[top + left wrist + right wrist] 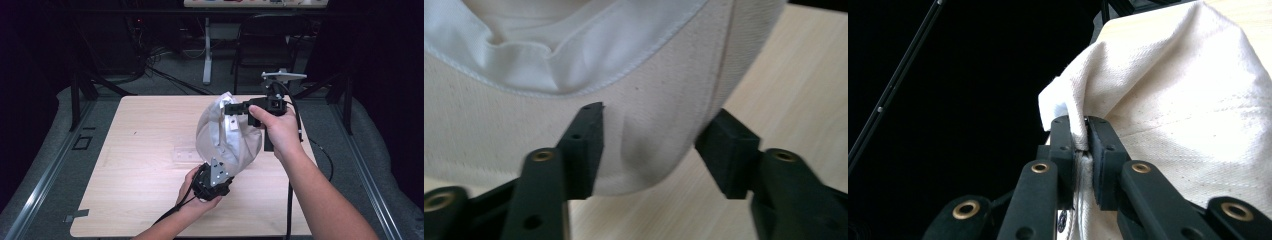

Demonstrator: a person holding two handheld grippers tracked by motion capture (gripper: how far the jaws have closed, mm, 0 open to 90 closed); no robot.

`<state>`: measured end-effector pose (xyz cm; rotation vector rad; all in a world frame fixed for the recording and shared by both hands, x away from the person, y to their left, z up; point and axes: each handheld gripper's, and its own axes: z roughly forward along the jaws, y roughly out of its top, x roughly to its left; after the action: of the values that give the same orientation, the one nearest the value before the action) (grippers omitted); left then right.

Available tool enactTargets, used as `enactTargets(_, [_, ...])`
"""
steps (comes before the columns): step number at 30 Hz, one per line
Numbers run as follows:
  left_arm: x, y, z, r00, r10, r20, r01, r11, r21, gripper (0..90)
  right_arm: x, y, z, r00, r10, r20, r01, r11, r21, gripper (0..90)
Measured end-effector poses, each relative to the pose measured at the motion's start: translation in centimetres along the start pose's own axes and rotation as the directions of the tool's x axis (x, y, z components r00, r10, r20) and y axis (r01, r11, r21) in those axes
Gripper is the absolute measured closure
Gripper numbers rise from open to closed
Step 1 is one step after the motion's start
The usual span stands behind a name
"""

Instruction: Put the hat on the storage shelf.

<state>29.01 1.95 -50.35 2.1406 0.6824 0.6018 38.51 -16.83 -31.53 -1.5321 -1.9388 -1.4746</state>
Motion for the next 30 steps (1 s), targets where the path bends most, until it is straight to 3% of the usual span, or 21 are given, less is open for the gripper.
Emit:
enactTargets(4, [0.9, -0.3, -0.1, 0.9999, -0.011, 0.007, 0.011, 0.9999, 0.008, 65.2, 0.0, 0.0, -0.2, 1.0, 0.002, 0.001, -0.002, 1.0, -0.005, 82.2])
enactTargets(12, [2.3, -0.6, -1.1, 0.9998, -0.006, -0.018, 0.006, 1.0, -0.004, 78.6, 0.1, 0.1, -0.2, 1.0, 0.003, 0.001, -0.003, 1.0, -0.01, 82.2])
enactTargets(14, [2.8, -0.7, -1.4, 0.9998, -0.018, -0.007, 0.018, 0.9997, -0.016, 81.1, 0.1, 0.1, -0.2, 1.0, 0.002, 0.0, -0.002, 1.0, -0.011, 82.2])
enactTargets(19, [4.0, -0.9, -1.7, 0.9983, -0.055, 0.019, 0.056, 0.9974, -0.046, 83.3, 0.3, 0.2, -0.1, 1.0, -0.001, -0.001, 0.001, 1.0, -0.014, 82.2])
enactTargets(24, [5.6, -1.1, -1.6, 0.9888, -0.127, 0.079, 0.132, 0.989, -0.067, 83.7, 0.6, 0.4, 0.2, 0.9999, -0.011, 0.002, 0.011, 1.0, -0.011, 82.2])
enactTargets(30, [6.6, -1.1, -1.2, 0.9831, -0.157, 0.093, 0.164, 0.9841, -0.069, 84.0, 0.7, 0.5, 1.0, 0.9999, -0.016, 0.0, 0.016, 1.0, -0.002, 82.2])
